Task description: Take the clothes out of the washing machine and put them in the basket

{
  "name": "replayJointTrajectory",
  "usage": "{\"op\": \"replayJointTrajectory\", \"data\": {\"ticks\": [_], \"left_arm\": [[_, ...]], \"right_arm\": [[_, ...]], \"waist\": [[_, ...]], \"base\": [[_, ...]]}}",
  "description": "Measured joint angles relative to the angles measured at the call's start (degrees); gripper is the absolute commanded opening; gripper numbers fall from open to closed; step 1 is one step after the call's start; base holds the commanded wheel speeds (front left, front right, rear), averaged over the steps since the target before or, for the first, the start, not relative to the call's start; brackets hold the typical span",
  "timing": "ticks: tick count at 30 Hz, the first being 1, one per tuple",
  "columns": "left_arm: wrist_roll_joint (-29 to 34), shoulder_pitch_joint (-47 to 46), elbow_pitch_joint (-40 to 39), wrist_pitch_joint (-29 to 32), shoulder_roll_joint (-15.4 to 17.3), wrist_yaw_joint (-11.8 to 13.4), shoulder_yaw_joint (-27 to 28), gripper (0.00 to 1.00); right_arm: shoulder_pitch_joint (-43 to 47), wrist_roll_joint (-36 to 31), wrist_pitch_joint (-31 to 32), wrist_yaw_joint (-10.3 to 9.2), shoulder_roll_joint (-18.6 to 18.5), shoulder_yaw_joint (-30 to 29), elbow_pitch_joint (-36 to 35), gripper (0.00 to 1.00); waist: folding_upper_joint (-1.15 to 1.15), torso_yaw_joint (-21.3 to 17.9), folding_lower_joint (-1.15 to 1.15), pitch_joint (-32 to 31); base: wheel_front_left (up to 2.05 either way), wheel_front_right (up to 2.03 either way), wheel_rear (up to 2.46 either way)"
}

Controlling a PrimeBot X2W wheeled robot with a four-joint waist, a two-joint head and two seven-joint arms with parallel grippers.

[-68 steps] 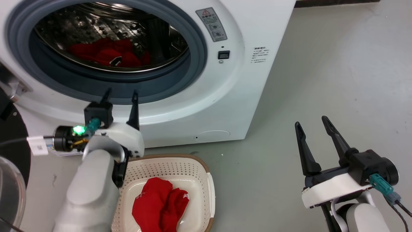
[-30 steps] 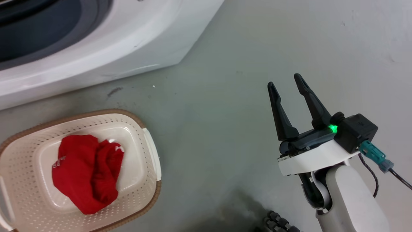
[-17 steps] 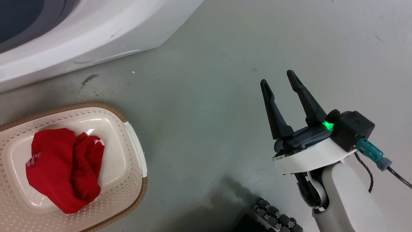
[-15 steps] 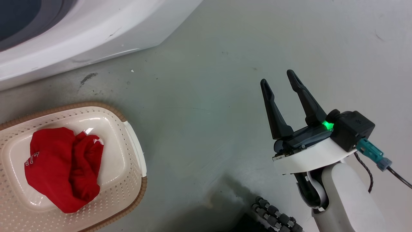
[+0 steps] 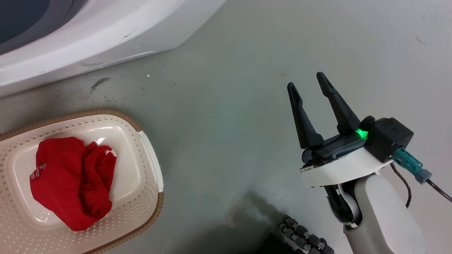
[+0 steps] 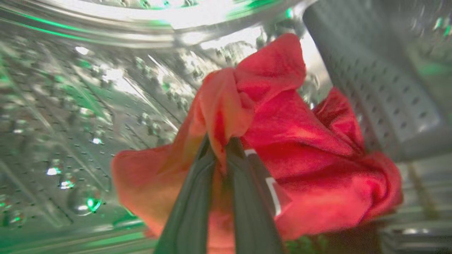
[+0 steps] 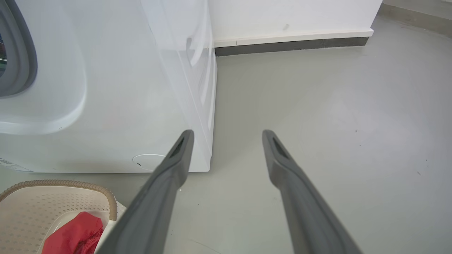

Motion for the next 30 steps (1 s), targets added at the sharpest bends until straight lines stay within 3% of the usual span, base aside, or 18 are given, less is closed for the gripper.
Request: {"op": "replayJointTrajectory", "data": {"ticks": [9,16,23,30], "left_arm": [[-4.5,9.8,-10.7,-8.9,-1.0,4.7,2.7,0.0],[-9.8,18.4,-12.6,-18.2,-4.1,6.7,5.6,0.0],[-15.0,28.2,-11.7,-28.5,-8.4,7.5,8.1,0.0],[-19.4,35.0,-10.1,-37.8,-12.4,6.5,10.0,0.0]], "right_arm": [[0.1,-1.8,0.0,0.0,0.0,-1.8,0.4,1.0],[1.4,-3.9,0.0,0.01,0.0,-2.9,1.1,1.0],[4.5,-6.2,0.0,0.01,0.0,-4.6,2.2,1.0],[7.5,-7.9,0.0,0.01,0.0,-6.1,3.2,1.0]], "waist": [[0.0,1.1,0.0,-3.1],[0.0,2.2,0.0,-7.7],[0.0,3.8,-0.01,-14.1],[0.0,6.2,-0.02,-21.1]], "base": [[0.0,0.0,0.0],[0.0,0.0,0.0],[0.0,0.0,0.0],[0.0,0.0,0.0]]}}
